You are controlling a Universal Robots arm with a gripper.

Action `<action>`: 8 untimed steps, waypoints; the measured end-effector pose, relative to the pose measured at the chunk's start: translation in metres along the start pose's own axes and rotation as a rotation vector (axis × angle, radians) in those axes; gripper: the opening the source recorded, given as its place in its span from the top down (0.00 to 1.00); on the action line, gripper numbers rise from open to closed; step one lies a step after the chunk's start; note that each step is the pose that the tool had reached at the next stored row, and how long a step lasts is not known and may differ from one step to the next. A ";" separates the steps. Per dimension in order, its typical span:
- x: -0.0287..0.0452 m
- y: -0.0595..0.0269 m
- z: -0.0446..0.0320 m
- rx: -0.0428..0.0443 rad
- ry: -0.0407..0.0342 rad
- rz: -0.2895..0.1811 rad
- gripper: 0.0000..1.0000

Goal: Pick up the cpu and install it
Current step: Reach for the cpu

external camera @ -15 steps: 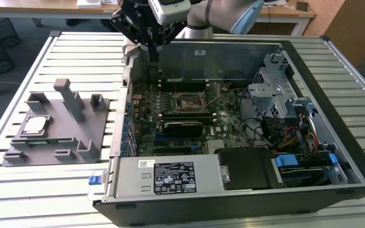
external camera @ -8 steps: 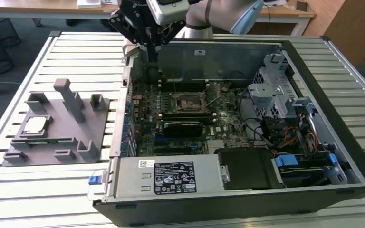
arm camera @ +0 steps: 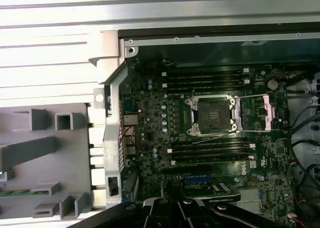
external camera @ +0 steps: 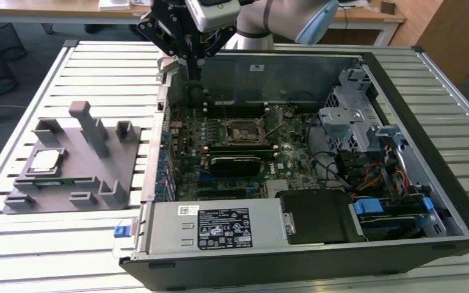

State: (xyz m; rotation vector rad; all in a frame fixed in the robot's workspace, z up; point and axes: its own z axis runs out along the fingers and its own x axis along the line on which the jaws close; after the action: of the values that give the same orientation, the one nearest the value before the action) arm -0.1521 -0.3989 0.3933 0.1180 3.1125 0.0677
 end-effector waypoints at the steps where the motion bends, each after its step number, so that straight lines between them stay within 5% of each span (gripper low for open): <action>1: 0.0003 0.0000 0.0000 0.0000 0.0000 0.000 0.89; 8: 0.0029 -0.0002 -0.0001 0.0000 -0.0001 0.000 0.89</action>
State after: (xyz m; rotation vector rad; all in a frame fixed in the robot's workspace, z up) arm -0.1550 -0.3989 0.3933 0.1180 3.1124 0.0677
